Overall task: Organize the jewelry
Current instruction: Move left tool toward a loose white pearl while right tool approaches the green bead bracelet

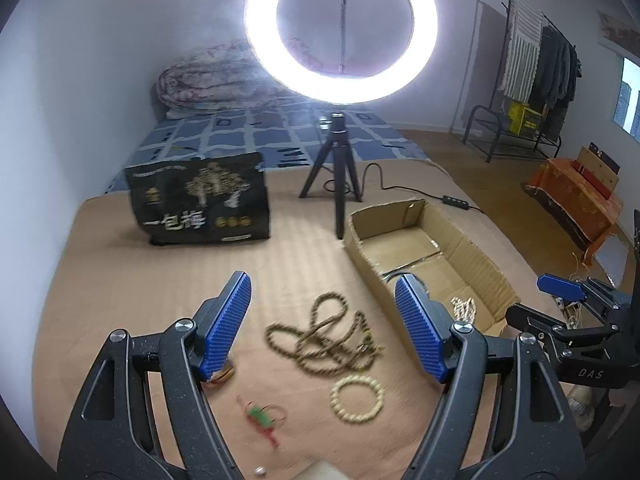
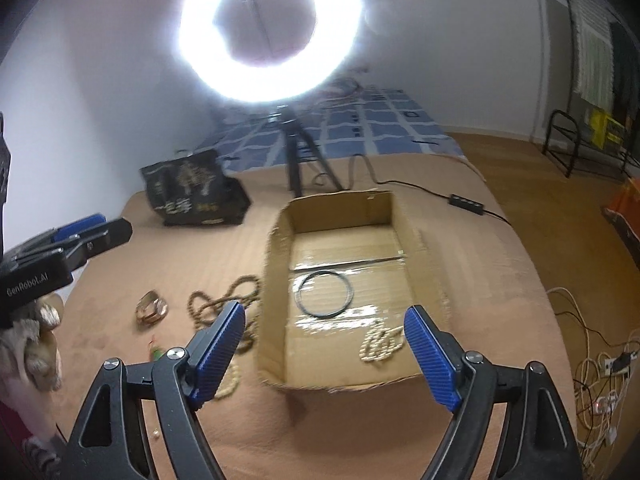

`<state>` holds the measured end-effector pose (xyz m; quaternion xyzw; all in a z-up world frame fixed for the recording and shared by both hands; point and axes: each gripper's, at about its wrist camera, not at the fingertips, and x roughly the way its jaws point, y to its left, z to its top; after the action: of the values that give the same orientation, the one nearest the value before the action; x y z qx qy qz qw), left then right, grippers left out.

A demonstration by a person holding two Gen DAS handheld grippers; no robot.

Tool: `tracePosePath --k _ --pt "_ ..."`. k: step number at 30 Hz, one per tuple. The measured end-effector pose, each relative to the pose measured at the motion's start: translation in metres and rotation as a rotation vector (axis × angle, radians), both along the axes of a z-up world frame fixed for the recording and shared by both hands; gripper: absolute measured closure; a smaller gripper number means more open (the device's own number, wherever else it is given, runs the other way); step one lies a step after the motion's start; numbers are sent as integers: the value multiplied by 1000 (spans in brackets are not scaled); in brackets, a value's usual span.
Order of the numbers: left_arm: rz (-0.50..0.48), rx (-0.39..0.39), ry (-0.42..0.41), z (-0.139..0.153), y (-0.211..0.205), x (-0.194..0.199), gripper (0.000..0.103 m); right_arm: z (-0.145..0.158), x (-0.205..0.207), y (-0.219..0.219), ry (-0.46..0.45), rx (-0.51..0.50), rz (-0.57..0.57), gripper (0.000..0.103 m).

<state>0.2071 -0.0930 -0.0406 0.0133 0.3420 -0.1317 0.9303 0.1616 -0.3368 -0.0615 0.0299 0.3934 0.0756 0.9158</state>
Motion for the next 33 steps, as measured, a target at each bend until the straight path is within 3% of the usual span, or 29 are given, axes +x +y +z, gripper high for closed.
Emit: tracePosePath --k 8,17,21,26,29,33 --pt "47 8 32 -14 49 -30 26 -12 -20 38 29 -22 92 19" --pt "119 -48 155 -64 92 -56 26 -54 -30 67 143 20 145 19" --pt "128 -40 208 -90 101 -68 39 -73 -30 73 197 46 143 27" --pt "117 -53 263 -119 102 -80 46 -92 -24 75 258 72 118 39" --pt "94 -36 301 -132 95 -83 58 -102 -17 75 291 99 100 45" --pt "67 -16 314 -143 86 -86 59 -112 -6 80 321 109 85 54"
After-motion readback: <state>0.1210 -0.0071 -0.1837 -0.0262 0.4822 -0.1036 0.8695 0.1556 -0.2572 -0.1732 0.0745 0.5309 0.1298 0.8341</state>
